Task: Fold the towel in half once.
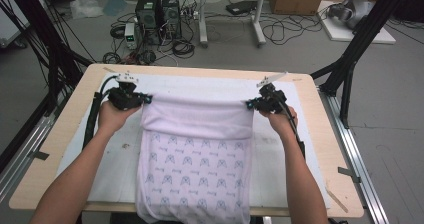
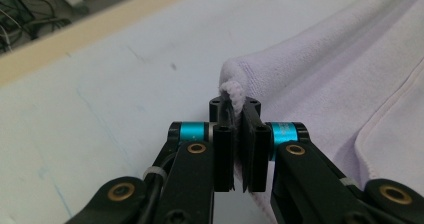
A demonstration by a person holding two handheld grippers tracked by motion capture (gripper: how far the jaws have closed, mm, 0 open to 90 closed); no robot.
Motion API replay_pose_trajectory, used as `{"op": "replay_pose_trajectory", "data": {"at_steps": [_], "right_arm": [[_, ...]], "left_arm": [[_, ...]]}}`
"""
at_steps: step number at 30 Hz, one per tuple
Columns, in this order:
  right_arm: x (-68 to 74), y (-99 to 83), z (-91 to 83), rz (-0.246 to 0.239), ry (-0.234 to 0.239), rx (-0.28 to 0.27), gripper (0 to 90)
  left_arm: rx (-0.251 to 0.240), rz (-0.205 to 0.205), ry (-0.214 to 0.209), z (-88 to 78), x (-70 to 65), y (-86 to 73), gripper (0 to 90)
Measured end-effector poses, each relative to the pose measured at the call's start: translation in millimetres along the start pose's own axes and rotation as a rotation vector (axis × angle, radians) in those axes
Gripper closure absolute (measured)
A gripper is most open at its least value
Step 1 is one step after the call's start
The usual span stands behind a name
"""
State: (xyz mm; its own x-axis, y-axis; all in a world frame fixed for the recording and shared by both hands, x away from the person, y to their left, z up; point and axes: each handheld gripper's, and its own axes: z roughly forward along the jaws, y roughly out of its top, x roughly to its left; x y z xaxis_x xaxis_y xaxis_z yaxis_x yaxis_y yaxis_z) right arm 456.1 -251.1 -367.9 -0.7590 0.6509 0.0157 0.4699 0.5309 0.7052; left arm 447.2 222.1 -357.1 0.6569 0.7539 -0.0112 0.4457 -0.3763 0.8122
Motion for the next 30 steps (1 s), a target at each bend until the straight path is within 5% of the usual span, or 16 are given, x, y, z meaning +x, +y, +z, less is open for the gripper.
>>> {"op": "replay_pose_trajectory", "data": {"at_steps": [3,6,8,11,13,14,16,17,21,24,28,30], "right_arm": [[-12.3,22.2,-7.0,0.023,-0.021,-0.036,85.9],[-14.5,31.9,-5.5,0.026,-0.04,-0.058,83.6],[-14.7,27.8,2.0,0.046,-0.027,-0.054,64.7],[-12.1,14.6,10.1,0.085,-0.008,-0.038,52.3],[-10.9,8.3,13.5,0.137,0.063,-0.008,47.7],[-7.5,5.8,13.9,0.136,0.084,-0.012,47.8],[7.0,-0.6,10.8,0.055,0.037,-0.052,49.9],[12.4,-4.6,10.6,0.047,0.05,-0.063,49.6],[23.5,-19.8,15.5,0.037,0.087,-0.025,48.1],[28.8,-30.5,20.3,0.028,0.088,0.005,46.7],[27.5,-43.3,27.2,0.058,0.085,0.03,47.5],[26.3,-47.8,30.6,0.065,0.1,0.037,54.0]], "left_arm": [[-0.017,-0.003,0.035,-2.7,6.5,18.2,85.4],[-0.011,-0.029,0.036,0.5,10.1,18.2,80.3],[0.038,-0.041,0.026,4.7,12.0,9.9,65.2],[0.031,-0.048,0.0,3.7,11.5,-5.9,60.2],[0.053,-0.049,-0.027,4.6,10.4,-17.8,57.3],[0.059,-0.044,-0.038,5.0,9.0,-23.7,56.2],[0.069,-0.041,-0.073,6.6,4.6,-36.1,54.4],[0.069,-0.037,-0.086,7.1,2.9,-39.7,53.3],[0.088,-0.024,-0.149,10.7,-8.5,-54.9,48.8],[0.152,-0.008,-0.169,16.9,-13.4,-58.2,45.2],[0.166,0.011,-0.153,23.3,-18.0,-58.2,47.5],[0.18,0.028,-0.165,25.5,-19.1,-59.5,68.9]]}}
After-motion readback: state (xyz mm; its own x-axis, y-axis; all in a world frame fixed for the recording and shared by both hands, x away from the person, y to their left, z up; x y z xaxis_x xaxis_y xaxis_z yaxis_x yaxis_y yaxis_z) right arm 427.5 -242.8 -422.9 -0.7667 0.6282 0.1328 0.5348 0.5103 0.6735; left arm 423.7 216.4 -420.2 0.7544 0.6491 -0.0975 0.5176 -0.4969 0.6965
